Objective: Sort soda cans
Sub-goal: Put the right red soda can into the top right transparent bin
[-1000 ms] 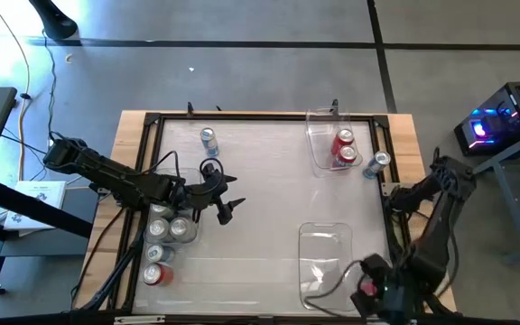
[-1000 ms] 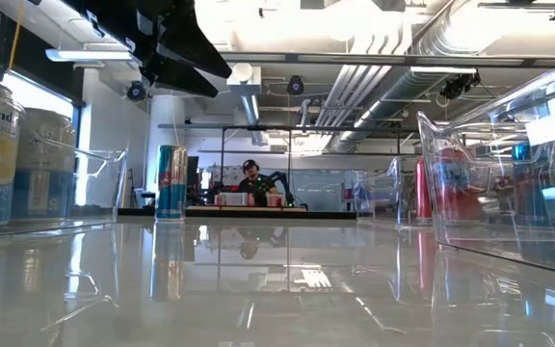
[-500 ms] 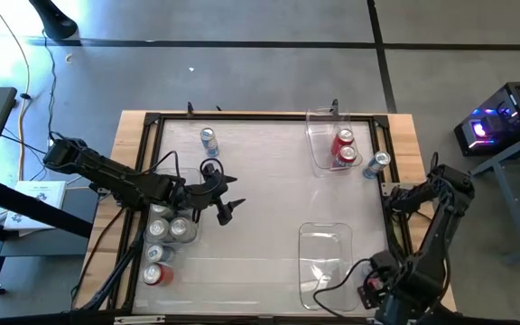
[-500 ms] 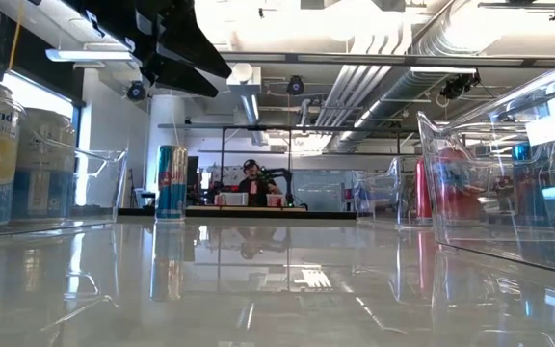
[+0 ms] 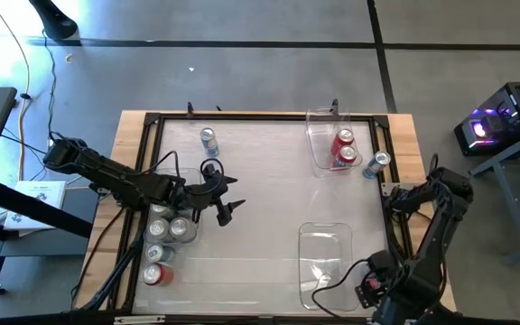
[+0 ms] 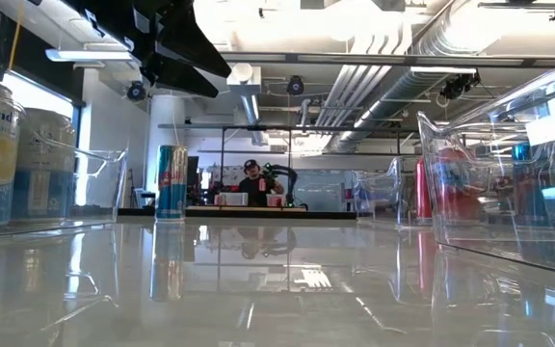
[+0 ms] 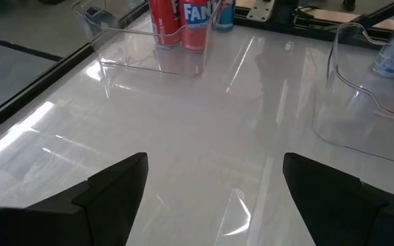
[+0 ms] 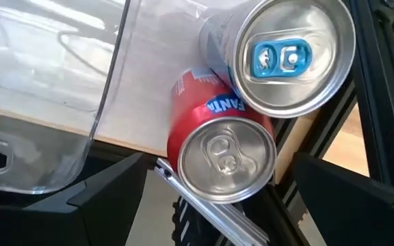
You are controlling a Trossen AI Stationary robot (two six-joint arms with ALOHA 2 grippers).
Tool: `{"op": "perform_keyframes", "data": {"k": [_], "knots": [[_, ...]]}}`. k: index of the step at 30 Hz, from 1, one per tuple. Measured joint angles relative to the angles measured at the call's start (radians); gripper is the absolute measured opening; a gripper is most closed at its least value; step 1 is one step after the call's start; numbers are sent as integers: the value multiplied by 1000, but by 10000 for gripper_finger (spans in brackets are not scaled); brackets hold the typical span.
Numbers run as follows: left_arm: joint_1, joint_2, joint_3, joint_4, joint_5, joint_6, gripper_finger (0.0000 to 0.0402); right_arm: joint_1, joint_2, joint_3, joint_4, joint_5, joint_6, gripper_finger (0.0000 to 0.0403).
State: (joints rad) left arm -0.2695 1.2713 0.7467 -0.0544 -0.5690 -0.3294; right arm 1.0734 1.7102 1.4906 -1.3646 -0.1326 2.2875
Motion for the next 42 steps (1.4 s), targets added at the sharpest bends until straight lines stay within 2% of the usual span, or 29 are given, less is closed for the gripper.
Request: {"op": "perform_keyframes", "data": {"k": [7, 24, 36, 42], "knots": [[0, 0, 0, 0, 8, 0, 336, 1, 64, 0, -15, -29, -27, 360], [0, 0, 0, 0, 9, -8, 336, 22, 139, -2, 12, -18, -20, 359], [0, 0, 0, 0, 9, -8, 336, 22, 154, -1, 13, -19, -48, 307], [0, 0, 0, 0, 14, -8, 336, 22, 123, -3, 8, -44, -69, 301]]}}
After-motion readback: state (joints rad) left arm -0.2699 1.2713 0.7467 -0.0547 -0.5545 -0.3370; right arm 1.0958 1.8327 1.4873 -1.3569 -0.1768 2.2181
